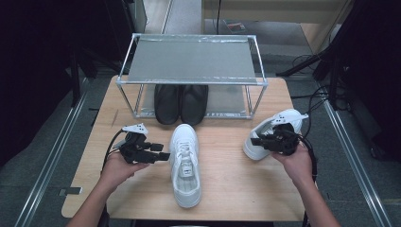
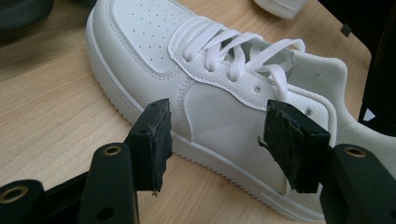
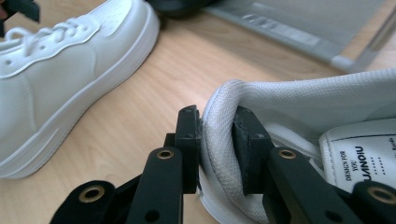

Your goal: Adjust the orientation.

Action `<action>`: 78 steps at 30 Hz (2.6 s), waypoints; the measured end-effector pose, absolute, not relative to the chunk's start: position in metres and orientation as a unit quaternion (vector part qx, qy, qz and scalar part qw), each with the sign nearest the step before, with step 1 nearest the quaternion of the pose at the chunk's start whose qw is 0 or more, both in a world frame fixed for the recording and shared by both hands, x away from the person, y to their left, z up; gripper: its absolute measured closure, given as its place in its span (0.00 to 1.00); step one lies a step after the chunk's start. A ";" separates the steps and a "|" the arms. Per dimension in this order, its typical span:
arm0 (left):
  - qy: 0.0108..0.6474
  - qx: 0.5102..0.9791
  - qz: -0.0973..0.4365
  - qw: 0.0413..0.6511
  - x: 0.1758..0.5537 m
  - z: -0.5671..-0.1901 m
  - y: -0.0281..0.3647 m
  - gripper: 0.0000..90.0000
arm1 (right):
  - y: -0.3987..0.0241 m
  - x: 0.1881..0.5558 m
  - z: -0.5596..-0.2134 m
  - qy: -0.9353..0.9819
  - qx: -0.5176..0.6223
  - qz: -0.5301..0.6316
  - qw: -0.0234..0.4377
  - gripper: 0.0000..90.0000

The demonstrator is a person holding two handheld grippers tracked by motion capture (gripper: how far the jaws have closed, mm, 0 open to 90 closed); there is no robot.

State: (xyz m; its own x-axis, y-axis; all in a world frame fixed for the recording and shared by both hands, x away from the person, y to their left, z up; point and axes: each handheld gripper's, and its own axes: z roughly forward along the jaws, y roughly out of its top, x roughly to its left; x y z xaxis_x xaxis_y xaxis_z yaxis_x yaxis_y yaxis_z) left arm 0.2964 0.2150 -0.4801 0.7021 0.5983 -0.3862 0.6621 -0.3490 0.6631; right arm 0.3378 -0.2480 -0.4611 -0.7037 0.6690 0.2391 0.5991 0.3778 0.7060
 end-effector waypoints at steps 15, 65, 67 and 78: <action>0.382 0.821 -0.038 0.422 0.296 -0.480 0.214 0.47 | -0.224 0.289 -0.471 0.837 0.356 0.415 0.015 0.84; 0.381 0.825 -0.044 0.415 0.298 -0.483 0.211 0.47 | -0.289 0.356 -0.472 0.766 0.486 0.411 0.090 1.00; 0.381 0.825 -0.043 0.416 0.298 -0.483 0.210 0.47 | -0.287 0.357 -0.474 0.767 0.484 0.415 0.079 1.00; 0.381 0.826 -0.045 0.414 0.299 -0.484 0.210 0.47 | -0.268 0.356 -0.473 0.777 0.462 0.423 0.068 1.00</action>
